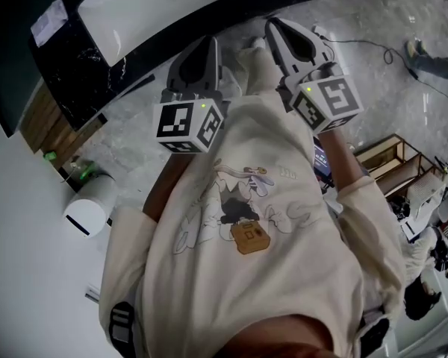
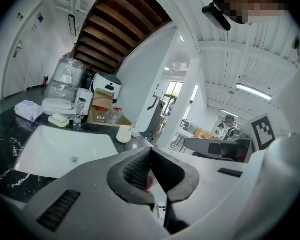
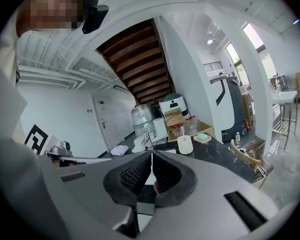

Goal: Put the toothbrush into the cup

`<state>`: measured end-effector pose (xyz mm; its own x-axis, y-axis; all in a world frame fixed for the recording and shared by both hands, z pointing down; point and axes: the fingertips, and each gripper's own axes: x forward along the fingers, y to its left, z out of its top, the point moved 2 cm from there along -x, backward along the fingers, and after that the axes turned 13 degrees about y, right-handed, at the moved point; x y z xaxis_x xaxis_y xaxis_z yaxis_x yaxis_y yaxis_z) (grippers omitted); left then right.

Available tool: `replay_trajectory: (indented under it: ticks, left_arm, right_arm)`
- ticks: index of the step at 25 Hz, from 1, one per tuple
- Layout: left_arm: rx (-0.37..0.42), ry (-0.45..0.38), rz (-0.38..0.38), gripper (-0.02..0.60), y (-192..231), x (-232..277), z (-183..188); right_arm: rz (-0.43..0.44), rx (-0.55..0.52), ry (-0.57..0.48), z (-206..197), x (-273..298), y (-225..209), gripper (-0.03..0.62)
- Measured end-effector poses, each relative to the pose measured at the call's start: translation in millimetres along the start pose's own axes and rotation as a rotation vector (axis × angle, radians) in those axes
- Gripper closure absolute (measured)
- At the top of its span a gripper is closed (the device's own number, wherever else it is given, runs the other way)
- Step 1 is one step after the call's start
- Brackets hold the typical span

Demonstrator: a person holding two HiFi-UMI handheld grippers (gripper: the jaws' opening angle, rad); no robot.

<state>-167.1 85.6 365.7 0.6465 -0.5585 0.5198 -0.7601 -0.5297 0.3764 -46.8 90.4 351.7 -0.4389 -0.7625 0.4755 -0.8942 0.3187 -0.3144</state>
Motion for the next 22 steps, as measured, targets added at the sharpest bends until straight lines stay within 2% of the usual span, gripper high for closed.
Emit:
replay_trajectory:
  ticks: [6, 11, 22]
  left_arm:
    - [0.033, -0.019, -0.009, 0.568, -13.0, -1.8, 3.8]
    - [0.049, -0.022, -0.008, 0.568, -20.0, -0.6, 3.7]
    - [0.06, -0.027, 0.008, 0.568, -17.9, 5.3, 13.1]
  right_arm:
    - [0.024, -0.006, -0.018, -1.5, -7.7, 4.1, 0.576]
    - [0.024, -0.084, -0.017, 1.0, -12.8, 10.0, 0.577]
    - [0.048, -0.056, 0.017, -3.3, -3.0, 6.9, 0.577]
